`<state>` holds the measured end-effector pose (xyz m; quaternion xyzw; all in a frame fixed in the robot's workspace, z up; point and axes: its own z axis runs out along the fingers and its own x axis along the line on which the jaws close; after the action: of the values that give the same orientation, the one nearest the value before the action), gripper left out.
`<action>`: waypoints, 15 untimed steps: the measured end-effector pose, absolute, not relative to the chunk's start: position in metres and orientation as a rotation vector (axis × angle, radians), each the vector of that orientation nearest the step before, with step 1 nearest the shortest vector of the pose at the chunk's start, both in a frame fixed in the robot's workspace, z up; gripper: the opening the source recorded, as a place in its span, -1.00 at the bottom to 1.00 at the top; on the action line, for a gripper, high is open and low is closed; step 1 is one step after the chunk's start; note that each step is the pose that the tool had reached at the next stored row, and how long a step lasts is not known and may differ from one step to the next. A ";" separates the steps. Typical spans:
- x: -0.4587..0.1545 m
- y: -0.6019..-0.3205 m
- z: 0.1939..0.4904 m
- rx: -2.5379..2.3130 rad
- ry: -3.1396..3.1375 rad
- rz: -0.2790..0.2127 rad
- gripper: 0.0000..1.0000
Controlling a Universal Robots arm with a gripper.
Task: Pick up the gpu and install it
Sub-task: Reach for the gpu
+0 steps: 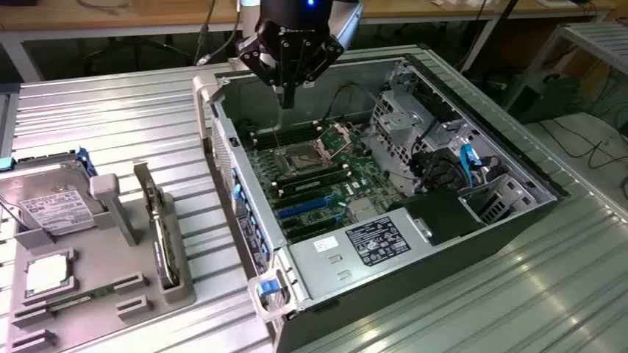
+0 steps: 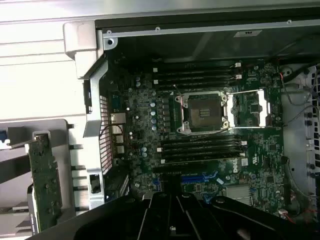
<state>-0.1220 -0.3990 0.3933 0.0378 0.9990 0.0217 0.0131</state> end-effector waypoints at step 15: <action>-0.143 -0.399 0.393 0.118 3.112 0.068 -0.79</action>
<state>-0.1432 -0.3993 0.3933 0.0379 0.9990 0.0217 0.0131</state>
